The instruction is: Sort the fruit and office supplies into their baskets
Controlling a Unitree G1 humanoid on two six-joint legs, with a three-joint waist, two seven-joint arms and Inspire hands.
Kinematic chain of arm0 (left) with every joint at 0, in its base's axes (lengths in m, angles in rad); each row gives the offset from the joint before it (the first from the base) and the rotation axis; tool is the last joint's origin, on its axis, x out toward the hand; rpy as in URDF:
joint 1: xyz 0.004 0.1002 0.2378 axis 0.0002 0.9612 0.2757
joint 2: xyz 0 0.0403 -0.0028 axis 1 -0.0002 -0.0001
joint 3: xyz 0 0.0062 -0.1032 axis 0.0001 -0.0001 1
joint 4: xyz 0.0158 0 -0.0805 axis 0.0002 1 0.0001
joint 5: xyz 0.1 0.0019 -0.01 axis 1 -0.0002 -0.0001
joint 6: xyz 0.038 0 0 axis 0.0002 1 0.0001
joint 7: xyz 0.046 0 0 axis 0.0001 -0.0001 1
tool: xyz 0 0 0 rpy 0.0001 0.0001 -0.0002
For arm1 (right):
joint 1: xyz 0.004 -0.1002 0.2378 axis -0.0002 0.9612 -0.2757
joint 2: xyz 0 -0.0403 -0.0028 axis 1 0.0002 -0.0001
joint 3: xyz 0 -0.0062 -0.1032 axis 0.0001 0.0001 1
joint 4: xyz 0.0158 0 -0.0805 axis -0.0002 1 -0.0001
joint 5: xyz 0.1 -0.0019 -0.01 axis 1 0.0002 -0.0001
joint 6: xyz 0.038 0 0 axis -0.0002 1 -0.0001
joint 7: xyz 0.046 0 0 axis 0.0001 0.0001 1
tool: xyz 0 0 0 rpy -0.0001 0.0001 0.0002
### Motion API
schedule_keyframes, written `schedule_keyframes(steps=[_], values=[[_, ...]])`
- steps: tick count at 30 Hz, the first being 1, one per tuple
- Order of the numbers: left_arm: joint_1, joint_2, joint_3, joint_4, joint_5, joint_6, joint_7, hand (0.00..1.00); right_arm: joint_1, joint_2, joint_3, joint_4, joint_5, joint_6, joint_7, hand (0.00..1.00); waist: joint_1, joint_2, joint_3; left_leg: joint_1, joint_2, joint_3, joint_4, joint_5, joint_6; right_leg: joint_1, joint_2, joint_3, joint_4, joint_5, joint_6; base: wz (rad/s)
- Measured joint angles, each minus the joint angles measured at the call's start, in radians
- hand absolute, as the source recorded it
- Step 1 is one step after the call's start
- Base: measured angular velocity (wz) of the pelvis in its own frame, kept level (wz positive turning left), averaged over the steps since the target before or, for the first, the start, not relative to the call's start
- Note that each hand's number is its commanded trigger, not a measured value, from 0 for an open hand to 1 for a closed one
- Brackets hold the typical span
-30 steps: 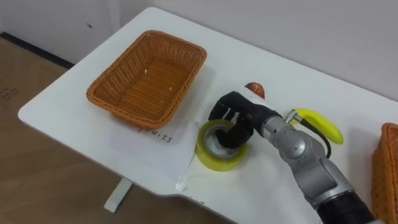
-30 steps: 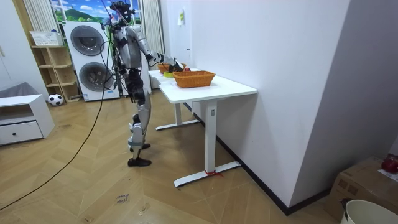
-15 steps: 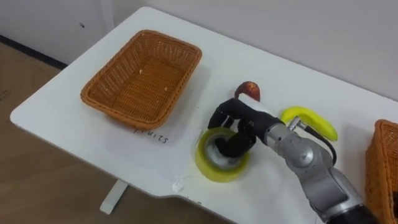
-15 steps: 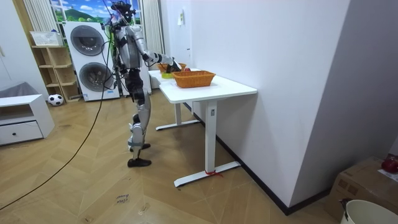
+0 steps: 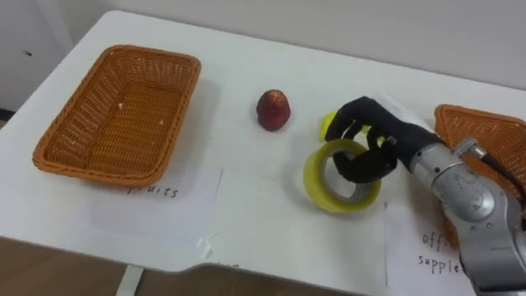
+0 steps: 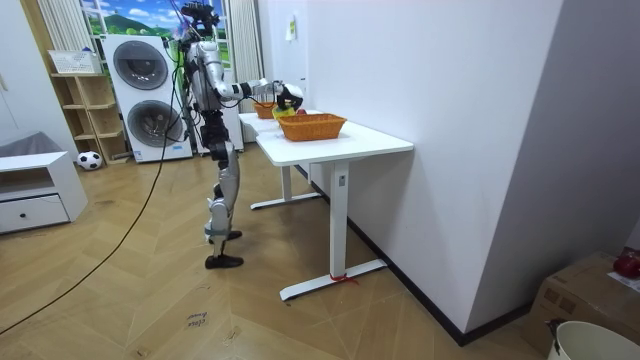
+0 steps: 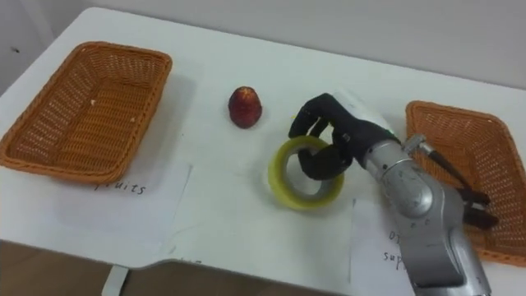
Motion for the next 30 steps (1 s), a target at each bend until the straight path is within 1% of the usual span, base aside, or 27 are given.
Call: schedule_keyframes(steps=[3, 6, 8, 12, 15, 19, 21, 23, 28, 30], values=[[0.003, 0.0, -0.001, 0.001, 0.0, -0.003, 0.001, 0.0, 0.0, 0.0, -0.003, 0.0, -0.006, 0.0, -0.001, 1.0, -0.01, 0.003, -0.0021, 0.01, 0.001, 0.007, -0.002, 0.0, 0.0, 0.005, 0.0, 0.005, 0.0, 0.0, 0.0, -0.09], [0.003, -0.001, 0.0, 0.011, -0.001, -0.004, 0.001, 0.0, 0.0, 0.0, -0.005, -0.001, 0.004, 0.001, -0.001, 1.0, -0.008, 0.009, -0.0048, 0.021, 0.003, 0.023, -0.011, 0.0, 0.0, 0.006, 0.001, 0.015, 0.0, 0.0, 0.0, -0.15], [0.017, -0.001, 0.002, 0.018, -0.005, -0.004, 0.001, 0.0, 0.0, -0.006, -0.006, -0.001, 0.022, 0.001, -0.001, 1.0, -0.008, 0.014, -0.0075, 0.029, 0.003, 0.029, -0.019, 0.0, 0.0, 0.013, 0.001, 0.011, 0.0, 0.0, 0.0, -0.08], [0.021, -0.001, 0.011, 0.045, -0.02, -0.004, -0.002, 0.0, -0.001, -0.013, -0.018, -0.001, 0.028, 0.001, -0.001, 1.0, -0.017, 0.008, -0.0091, 0.037, 0.004, 0.028, -0.023, 0.0, 0.0, 0.02, 0.001, 0.003, 0.0, 0.0, 0.0, 0.0], [0.024, -0.001, 0.024, 0.055, -0.021, -0.004, -0.002, 0.0, -0.004, -0.014, -0.053, -0.001, 0.032, 0.0, -0.022, 1.0, -0.022, 0.002, -0.0092, 0.035, 0.004, 0.028, -0.023, 0.0, 0.0, 0.021, 0.001, 0.0, 0.001, 0.0, 0.0, 0.03], [0.028, 0.0, 0.051, 0.055, -0.021, -0.004, -0.009, 0.0, -0.004, -0.027, -0.105, -0.002, 0.064, -0.001, -0.066, 1.0, -0.032, -0.01, -0.0065, 0.035, 0.004, 0.03, -0.021, 0.0, 0.0, 0.02, 0.0, 0.001, 0.001, 0.0, 0.0, 0.0], [0.026, 0.0, 0.051, 0.055, -0.03, -0.008, -0.016, 0.0, -0.004, -0.031, -0.124, -0.002, 0.064, -0.001, -0.084, 1.0, -0.033, -0.013, -0.0048, 0.036, 0.004, 0.03, -0.021, 0.0, 0.0, 0.02, 0.0, 0.002, 0.001, 0.0, 0.0, 0.0], [0.024, 0.001, 0.051, 0.055, -0.038, -0.018, -0.022, 0.0, -0.004, -0.039, -0.133, -0.002, 0.063, -0.003, -0.107, 1.0, -0.035, -0.018, -0.0015, 0.036, 0.004, 0.031, -0.021, 0.0, 0.0, 0.019, 0.0, 0.002, 0.001, 0.0, 0.0, 0.0], [0.025, 0.002, 0.051, 0.055, -0.04, -0.019, -0.023, 0.0, -0.004, -0.045, -0.136, -0.002, 0.069, -0.005, -0.119, 1.0, -0.052, -0.02, 0.0001, 0.035, 0.004, 0.031, -0.021, 0.0, 0.0, 0.014, 0.0, 0.005, 0.001, 0.0, 0.0, 0.0], [0.029, 0.003, 0.049, 0.055, -0.049, -0.019, -0.023, 0.0, -0.004, -0.045, -0.145, 0.001, 0.099, -0.008, -0.127, 1.0, -0.057, -0.019, 0.0006, 0.029, 0.004, 0.031, -0.02, 0.0, 0.0, 0.009, 0.0, 0.006, 0.001, 0.0, 0.0, 0.0]])
